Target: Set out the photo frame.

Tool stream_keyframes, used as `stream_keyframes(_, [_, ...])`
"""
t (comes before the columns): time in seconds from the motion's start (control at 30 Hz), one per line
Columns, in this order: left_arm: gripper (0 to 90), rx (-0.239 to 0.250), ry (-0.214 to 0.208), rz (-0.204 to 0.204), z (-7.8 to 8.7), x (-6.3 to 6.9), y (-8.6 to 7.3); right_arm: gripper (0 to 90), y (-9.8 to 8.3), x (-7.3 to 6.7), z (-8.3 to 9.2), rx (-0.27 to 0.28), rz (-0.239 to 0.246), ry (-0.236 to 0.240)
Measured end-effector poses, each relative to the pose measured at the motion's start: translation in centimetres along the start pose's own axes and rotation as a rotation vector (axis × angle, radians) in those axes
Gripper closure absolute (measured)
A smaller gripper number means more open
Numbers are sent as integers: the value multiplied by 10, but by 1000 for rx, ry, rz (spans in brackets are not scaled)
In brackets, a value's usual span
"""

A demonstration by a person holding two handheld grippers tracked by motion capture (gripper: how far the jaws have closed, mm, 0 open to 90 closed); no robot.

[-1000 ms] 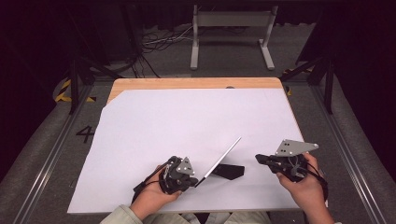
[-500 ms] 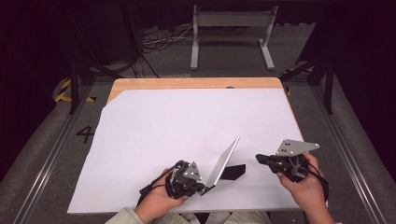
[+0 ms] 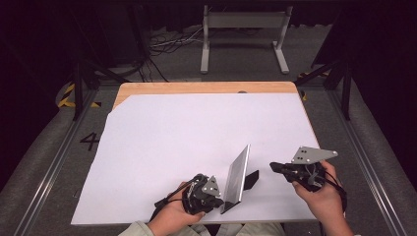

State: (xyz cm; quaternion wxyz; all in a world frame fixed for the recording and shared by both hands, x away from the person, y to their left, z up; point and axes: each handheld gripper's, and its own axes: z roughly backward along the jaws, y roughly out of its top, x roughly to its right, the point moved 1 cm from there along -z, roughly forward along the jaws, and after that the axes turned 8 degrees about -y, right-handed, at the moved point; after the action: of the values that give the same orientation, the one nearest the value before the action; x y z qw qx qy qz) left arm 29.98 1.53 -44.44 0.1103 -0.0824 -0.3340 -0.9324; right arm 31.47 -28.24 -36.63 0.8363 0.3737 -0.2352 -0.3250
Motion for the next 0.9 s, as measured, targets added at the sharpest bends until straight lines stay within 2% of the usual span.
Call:
stream_keyframes(0.23, [900,-15,-18,-24,-8,4,5,900,-1,2,2,4,-7,-9])
stream_keyframes(0.5, [900,-13,-21,-26,-10,5,7,899,-1,4,3,10,-17,-12])
stream_keyframes(0.67, [890,-5,-13,-29,-3,4,5,785,1,3,4,30,-96,-2])
stream_keyframes(0.73, [887,13,-3,-12,3,1,3,761,4,2,6,18,-116,17])
stream_keyframes(0.8, [885,29,11,3,10,-2,1,734,8,1,9,26,-119,8])
stream_keyframes(0.9, [882,46,33,20,21,-7,-3,673,14,-1,14,40,-169,42])
